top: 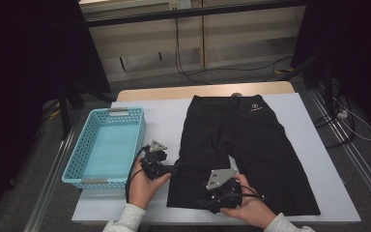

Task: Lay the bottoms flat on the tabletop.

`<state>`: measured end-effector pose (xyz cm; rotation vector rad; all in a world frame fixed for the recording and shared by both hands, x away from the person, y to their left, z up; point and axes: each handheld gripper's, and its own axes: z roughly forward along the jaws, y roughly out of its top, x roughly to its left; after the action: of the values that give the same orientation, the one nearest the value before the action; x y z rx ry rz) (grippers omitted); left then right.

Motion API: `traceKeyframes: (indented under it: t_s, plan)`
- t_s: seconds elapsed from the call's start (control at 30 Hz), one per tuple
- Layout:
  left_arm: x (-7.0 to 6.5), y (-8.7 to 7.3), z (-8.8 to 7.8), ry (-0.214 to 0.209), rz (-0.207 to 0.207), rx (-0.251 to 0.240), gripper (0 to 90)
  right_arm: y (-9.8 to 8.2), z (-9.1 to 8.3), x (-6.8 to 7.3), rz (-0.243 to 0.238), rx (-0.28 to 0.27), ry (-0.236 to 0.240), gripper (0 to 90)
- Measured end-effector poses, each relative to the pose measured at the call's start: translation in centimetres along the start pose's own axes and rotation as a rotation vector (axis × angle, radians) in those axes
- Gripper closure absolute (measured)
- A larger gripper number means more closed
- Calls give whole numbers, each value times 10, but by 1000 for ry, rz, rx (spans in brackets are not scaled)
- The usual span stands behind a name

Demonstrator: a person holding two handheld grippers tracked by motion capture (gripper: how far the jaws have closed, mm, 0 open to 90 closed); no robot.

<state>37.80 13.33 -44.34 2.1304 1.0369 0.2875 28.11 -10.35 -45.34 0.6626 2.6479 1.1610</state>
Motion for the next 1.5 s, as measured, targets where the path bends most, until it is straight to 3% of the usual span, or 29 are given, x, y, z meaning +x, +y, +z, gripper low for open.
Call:
traceKeyframes:
  t_s: [0.13, 0.23, 0.27, 0.3, 0.37, 0.53, 0.83, 0.97, 1.1, 1.13, 1.17, 1.2, 1.33, 1.5]
  plan:
    - [1, 0, -1, -1, -14, 0, 275, -1, 5, 5, -15, 19, 25, 373]
    - [1, 0, -1, 1, -19, -9, 275, -1, 6, 6, -15, 18, 26, 430]
    - [0, 0, -1, 2, -19, -10, 275, -2, 5, 7, -12, 10, 25, 524]
    - [0, 0, -1, 3, -19, -10, 275, -2, 5, 7, -12, 10, 25, 524]
    - [1, 0, -1, -2, -22, -2, 275, -2, 4, 6, -7, 1, 16, 685]
    - [1, -1, -1, -2, -32, 0, 277, -3, 2, 5, -20, 7, 43, 876]
    - [0, 0, -2, -41, -58, 5, 375, -5, -4, 0, 2, 19, 93, 900]
    - [-2, -2, 2, -51, -64, 10, 518, -6, -7, 0, -11, 32, 124, 900]
    - [-3, -3, 8, -73, -66, 34, 595, -7, -7, 0, -12, 37, 133, 900]
    - [-3, -3, 9, -67, -62, 30, 688, -7, -8, -1, -7, 38, 134, 900]
    - [-3, -3, 8, -72, -64, 40, 688, -7, -8, -1, -7, 38, 134, 900]
    - [-2, -2, 7, -85, -70, 59, 793, -7, -8, -1, -7, 37, 134, 900]
    - [-5, -2, 5, -92, -70, 86, 900, -8, -8, -3, 6, 31, 133, 900]
    - [-3, 2, -7, -58, -58, 90, 900, -8, -8, -3, 4, 28, 135, 900]
